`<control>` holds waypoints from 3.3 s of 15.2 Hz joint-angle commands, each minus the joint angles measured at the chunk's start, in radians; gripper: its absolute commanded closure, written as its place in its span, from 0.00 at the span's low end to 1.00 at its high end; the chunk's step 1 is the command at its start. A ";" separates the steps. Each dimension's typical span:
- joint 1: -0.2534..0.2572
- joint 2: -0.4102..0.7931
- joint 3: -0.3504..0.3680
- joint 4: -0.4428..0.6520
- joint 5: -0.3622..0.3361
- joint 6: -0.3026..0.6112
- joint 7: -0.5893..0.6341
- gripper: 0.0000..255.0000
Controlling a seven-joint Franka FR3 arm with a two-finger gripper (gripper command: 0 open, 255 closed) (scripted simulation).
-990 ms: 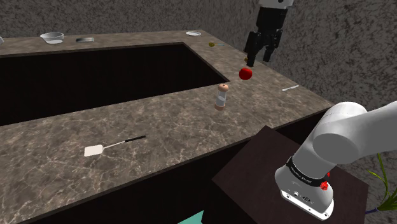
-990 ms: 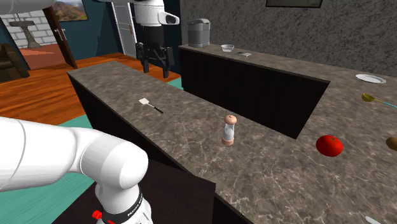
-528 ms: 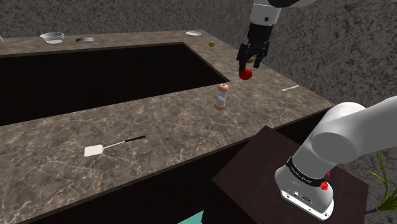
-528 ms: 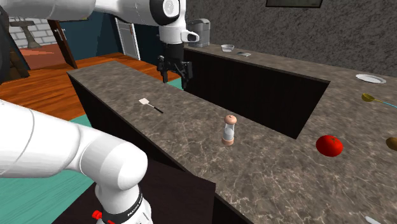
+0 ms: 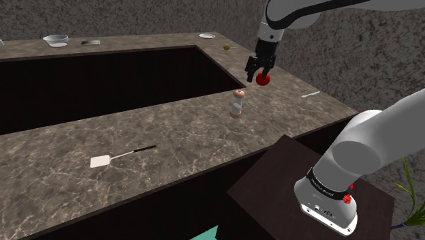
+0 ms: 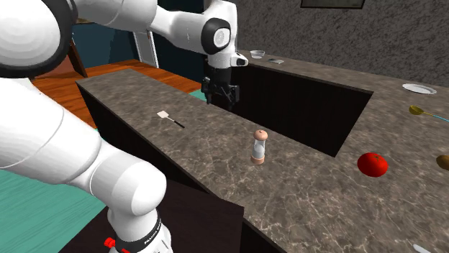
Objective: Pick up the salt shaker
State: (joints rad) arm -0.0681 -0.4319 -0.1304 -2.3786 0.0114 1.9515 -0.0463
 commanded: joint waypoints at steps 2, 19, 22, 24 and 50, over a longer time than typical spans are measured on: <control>-0.006 0.103 -0.036 0.026 0.013 0.087 -0.048 0.00; -0.086 0.732 -0.123 0.402 0.284 0.345 -0.373 0.00; -0.110 0.810 -0.113 0.463 0.319 0.359 -0.404 0.00; -0.112 0.826 -0.108 0.458 0.328 0.380 -0.413 0.00; -0.106 0.783 -0.119 0.474 0.304 0.324 -0.390 1.00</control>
State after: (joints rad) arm -0.1743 0.3606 -0.2470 -1.9097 0.3207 2.2893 -0.4404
